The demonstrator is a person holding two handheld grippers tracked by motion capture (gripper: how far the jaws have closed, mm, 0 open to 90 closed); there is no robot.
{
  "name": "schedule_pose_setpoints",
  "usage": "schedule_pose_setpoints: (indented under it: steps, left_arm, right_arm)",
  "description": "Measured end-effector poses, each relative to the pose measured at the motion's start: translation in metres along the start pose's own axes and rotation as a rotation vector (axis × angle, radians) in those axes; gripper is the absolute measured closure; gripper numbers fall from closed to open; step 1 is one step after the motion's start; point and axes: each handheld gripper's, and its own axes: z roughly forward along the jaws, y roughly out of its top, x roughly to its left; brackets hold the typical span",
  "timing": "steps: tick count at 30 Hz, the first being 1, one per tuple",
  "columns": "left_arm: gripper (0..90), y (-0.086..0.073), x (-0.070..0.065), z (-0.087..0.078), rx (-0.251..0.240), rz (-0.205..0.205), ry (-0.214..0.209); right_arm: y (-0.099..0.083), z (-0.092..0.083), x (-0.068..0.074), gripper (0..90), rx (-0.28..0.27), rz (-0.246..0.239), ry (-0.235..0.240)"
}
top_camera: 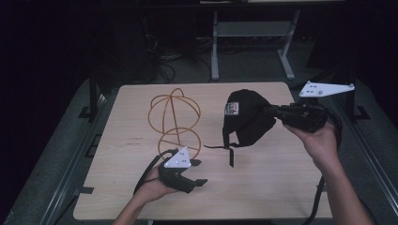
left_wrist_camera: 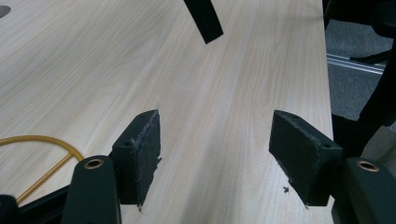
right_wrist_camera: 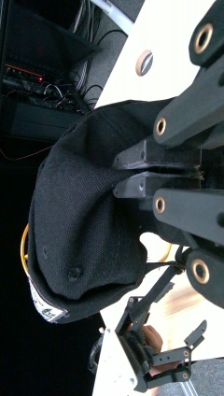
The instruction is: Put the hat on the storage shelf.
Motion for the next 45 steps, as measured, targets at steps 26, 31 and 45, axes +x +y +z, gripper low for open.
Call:
schedule_pose_setpoints:
  steps: [26, 31, 45]
  left_arm:
    - [33.4, -0.004, 0.001, 0.001, 0.011, 0.000, 0.005]
    - [33.4, -0.004, 0.001, 0.001, 0.008, -0.009, 0.008]
    - [33.4, -0.003, 0.000, -0.001, 0.006, -0.002, 0.009]
  right_arm:
    - [0.054, 0.033, 0.013, 86.8, 0.031, -0.070, 0.027]
    - [0.066, 0.041, 0.018, 86.8, 0.033, -0.086, 0.037]
    - [0.087, 0.061, 0.029, 86.8, 0.031, -0.108, 0.065]
